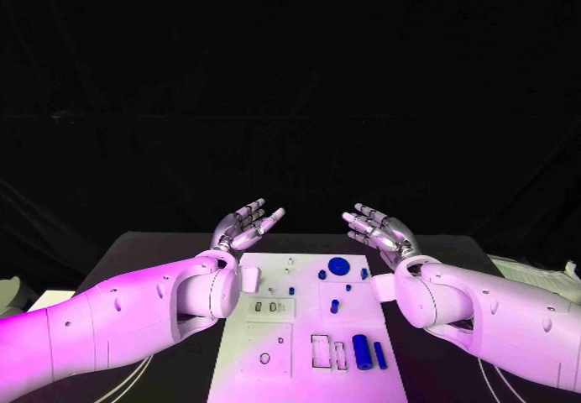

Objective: Assemble the parts on the task board

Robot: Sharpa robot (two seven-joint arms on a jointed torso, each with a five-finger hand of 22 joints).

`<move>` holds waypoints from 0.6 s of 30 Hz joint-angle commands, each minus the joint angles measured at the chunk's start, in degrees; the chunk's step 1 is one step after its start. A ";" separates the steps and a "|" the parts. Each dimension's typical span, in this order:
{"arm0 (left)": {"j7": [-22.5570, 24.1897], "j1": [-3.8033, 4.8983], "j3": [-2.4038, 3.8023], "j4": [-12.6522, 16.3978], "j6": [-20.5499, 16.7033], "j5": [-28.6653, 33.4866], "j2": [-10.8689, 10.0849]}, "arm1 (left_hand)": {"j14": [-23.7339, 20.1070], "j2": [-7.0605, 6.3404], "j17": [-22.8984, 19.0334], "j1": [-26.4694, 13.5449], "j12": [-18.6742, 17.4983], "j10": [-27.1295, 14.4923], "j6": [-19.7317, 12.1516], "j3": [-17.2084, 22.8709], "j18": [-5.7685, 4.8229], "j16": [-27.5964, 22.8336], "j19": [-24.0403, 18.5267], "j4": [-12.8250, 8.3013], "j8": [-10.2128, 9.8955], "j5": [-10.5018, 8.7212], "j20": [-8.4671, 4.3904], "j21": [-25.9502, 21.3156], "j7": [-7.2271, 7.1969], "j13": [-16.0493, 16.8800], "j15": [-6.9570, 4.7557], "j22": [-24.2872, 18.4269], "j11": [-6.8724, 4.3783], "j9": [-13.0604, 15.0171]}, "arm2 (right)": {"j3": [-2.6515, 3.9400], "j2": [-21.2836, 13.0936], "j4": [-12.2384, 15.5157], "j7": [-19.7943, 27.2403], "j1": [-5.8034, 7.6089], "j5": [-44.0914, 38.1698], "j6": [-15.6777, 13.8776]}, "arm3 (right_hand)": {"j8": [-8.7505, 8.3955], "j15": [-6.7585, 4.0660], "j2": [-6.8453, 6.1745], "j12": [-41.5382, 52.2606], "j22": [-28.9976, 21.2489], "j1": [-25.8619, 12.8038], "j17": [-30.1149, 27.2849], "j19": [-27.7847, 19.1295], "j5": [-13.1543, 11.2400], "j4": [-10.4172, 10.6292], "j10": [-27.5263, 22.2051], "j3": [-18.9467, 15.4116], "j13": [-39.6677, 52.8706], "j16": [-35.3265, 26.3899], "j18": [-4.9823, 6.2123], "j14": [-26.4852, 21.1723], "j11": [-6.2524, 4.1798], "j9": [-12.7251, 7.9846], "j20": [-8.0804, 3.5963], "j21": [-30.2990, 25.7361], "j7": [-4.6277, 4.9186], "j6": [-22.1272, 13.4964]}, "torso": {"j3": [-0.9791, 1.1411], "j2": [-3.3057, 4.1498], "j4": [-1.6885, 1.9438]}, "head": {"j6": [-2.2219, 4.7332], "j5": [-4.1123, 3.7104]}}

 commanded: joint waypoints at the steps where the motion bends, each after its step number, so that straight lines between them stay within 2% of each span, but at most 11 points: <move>1: -0.11 0.22 0.00 -0.26 5.43 0.91 0.24 | 1.89 -0.21 0.22 2.32 0.43 1.05 1.27 0.10 1.20 0.52 0.83 0.64 0.40 0.42 0.61 0.46 8.11 0.14 0.29 0.22 0.41 0.14 | -0.04 0.38 -0.98 -3.62 0.20 -5.96 10.59 | 0.71 0.96 0.69 1.06 0.94 5.85 0.66 8.09 0.59 -3.20 7.98 0.99 0.57 1.22 2.83 9.13 1.20 0.53 0.30 1.64 6.99 6.20 | -0.02 0.01 -0.01 | 0.02 0.00; 3: -0.11 0.22 0.00 -0.26 5.43 0.91 0.24 | 4.34 0.37 0.54 2.59 0.59 2.15 2.22 0.61 1.30 1.02 2.09 0.61 0.55 0.29 0.66 0.84 8.18 0.25 0.34 0.44 0.52 0.23 | -0.06 0.51 -1.37 -4.06 0.27 -6.59 11.81 | 1.40 0.59 0.85 1.97 1.73 7.89 1.26 15.41 0.27 -4.75 15.07 1.61 1.03 2.60 4.23 18.22 1.39 0.96 0.33 3.31 7.07 11.37 | -0.02 0.01 -0.01 | 0.02 0.00; 4: -0.11 0.22 0.00 -0.26 5.43 0.91 0.24 | 6.58 0.92 0.83 2.84 0.79 3.54 3.34 1.13 1.31 1.55 3.31 0.58 0.74 0.17 0.66 1.20 8.22 0.37 0.38 0.65 0.60 0.35 | -0.07 0.56 -1.51 -4.21 0.30 -6.81 12.25 | 1.97 0.04 0.86 2.73 2.10 8.87 1.56 18.94 0.11 -5.53 20.15 1.94 1.36 3.47 4.87 23.35 0.98 1.28 0.32 4.26 6.84 15.08 | -0.02 0.01 -0.01 | 0.02 0.00; 6: -0.11 0.22 0.00 -0.26 5.43 0.91 0.24 | 11.08 2.13 1.38 3.18 1.28 6.93 5.88 2.10 1.26 2.67 6.25 0.50 1.15 -0.04 0.65 2.08 8.25 0.65 0.44 1.12 0.79 0.57 | -0.08 0.61 -1.66 -4.37 0.33 -7.04 12.70 | 2.86 -0.99 0.97 3.81 2.42 10.01 1.74 22.13 -0.08 -6.50 26.61 2.49 1.67 4.49 5.89 28.09 0.14 1.72 0.28 5.46 6.20 20.94 | -0.02 0.01 -0.01 | 0.02 0.00; 7: -0.11 0.22 0.00 -0.26 5.43 0.91 0.24 | 15.28 3.47 1.90 3.42 1.83 10.29 8.62 2.92 1.47 3.76 9.82 0.40 1.69 -0.27 0.62 3.15 8.28 0.93 0.12 1.70 0.50 0.85 | -0.08 0.62 -1.68 -4.39 0.33 -7.08 12.77 | 3.42 -1.71 1.00 4.23 2.58 10.63 1.75 23.94 -0.16 -7.15 28.72 2.96 1.63 5.04 6.45 30.50 -0.53 1.96 0.12 6.22 5.66 25.05 | -0.02 0.01 -0.01 | 0.02 0.00; 8: 0.77 0.25 0.00 -0.78 5.99 1.04 -0.80 | 16.93 4.00 2.10 3.54 2.12 11.95 10.00 3.24 1.64 4.25 11.99 0.32 1.96 -0.34 0.52 3.81 8.18 1.06 -0.11 2.06 0.36 0.99 | 0.07 0.21 -4.00 -1.95 0.56 -15.83 7.33 | 3.53 -1.90 1.01 4.30 2.61 10.78 1.72 24.48 -0.16 -7.35 29.32 3.12 1.58 5.13 6.55 31.20 -0.73 2.00 0.05 6.44 5.53 26.22 | 0.02 0.13 -0.03 | -0.27 -0.47; 9: 0.93 0.26 0.00 -0.71 6.34 1.04 -1.07 | 20.71 5.46 2.51 3.94 3.11 18.14 14.58 4.02 2.48 5.55 20.34 0.08 2.80 -0.50 0.52 6.47 7.84 1.48 -0.97 3.40 -0.29 1.37 | 0.15 0.15 -4.32 -1.92 0.60 -18.44 6.70 | 3.74 -2.62 0.95 4.32 2.66 11.11 1.55 26.71 -0.07 -8.20 31.63 3.96 1.33 5.30 6.67 33.98 -1.44 2.01 -0.55 7.26 5.01 30.57 | 0.03 0.14 -0.03 | -0.31 -0.46; 10: 1.03 0.26 0.00 -0.61 6.59 1.04 -1.30 | 23.36 6.44 2.81 4.21 4.40 24.71 18.03 4.37 3.31 6.54 25.41 -0.24 3.45 -0.65 0.40 8.32 7.41 2.00 -1.82 4.21 -0.89 1.65 | 0.23 0.12 -4.56 -1.95 0.62 -20.52 6.31 | 3.75 -3.13 0.80 4.28 2.70 11.15 1.52 28.15 0.05 -8.72 32.99 4.53 1.27 5.42 6.66 35.69 -1.84 1.96 -1.05 7.80 4.75 32.26 | 0.01 0.16 -0.06 | -0.33 -0.44; 11: 1.04 0.26 0.00 -0.46 6.92 1.04 -1.56 | 25.16 6.97 2.91 4.42 5.28 29.33 20.91 4.44 3.88 7.03 27.53 -0.49 3.91 -0.68 0.39 9.10 7.14 2.24 -2.45 4.43 -1.44 1.83 | 0.32 0.10 -4.78 -2.03 0.65 -22.69 5.97 | 3.78 -3.69 0.66 4.29 2.76 11.18 1.57 29.42 0.16 -9.20 34.20 5.10 1.31 5.58 6.69 37.19 -2.26 1.95 -1.52 8.29 4.56 33.31 | 0.00 0.20 -0.12 | -0.36 -0.43; 14: 0.65 0.31 0.00 0.11 8.81 1.04 -2.38 | 32.23 7.91 3.84 4.77 6.77 34.85 29.22 4.15 5.25 9.38 34.54 -1.30 5.22 -0.98 -0.50 11.83 5.73 2.38 -4.60 5.31 -3.06 2.29 | 0.56 0.00 -5.18 -2.39 0.80 -28.33 5.19 | 3.39 -4.71 0.35 3.63 2.57 10.50 1.55 32.17 0.41 -10.36 37.01 7.16 1.28 5.34 6.76 40.61 -3.13 1.83 -2.80 9.03 4.04 35.71 | -0.04 0.51 -0.18 | -0.34 -0.48; 18: 0.12 0.42 0.01 2.23 12.10 1.05 -4.31 | 39.03 9.17 5.49 5.19 7.66 40.88 33.32 3.57 5.32 10.68 41.44 -2.43 5.68 -1.03 -2.73 13.68 4.30 2.60 -6.81 5.69 -4.98 2.09 | 0.86 -0.03 -5.59 -3.56 1.58 -37.31 4.27 | 2.76 -6.04 -0.62 2.73 2.49 10.09 1.71 35.45 -0.05 -12.34 40.04 10.09 1.32 5.10 6.66 44.57 -3.73 1.81 -4.29 10.07 3.47 37.84 | -0.05 1.54 -0.37 | 0.14 -0.60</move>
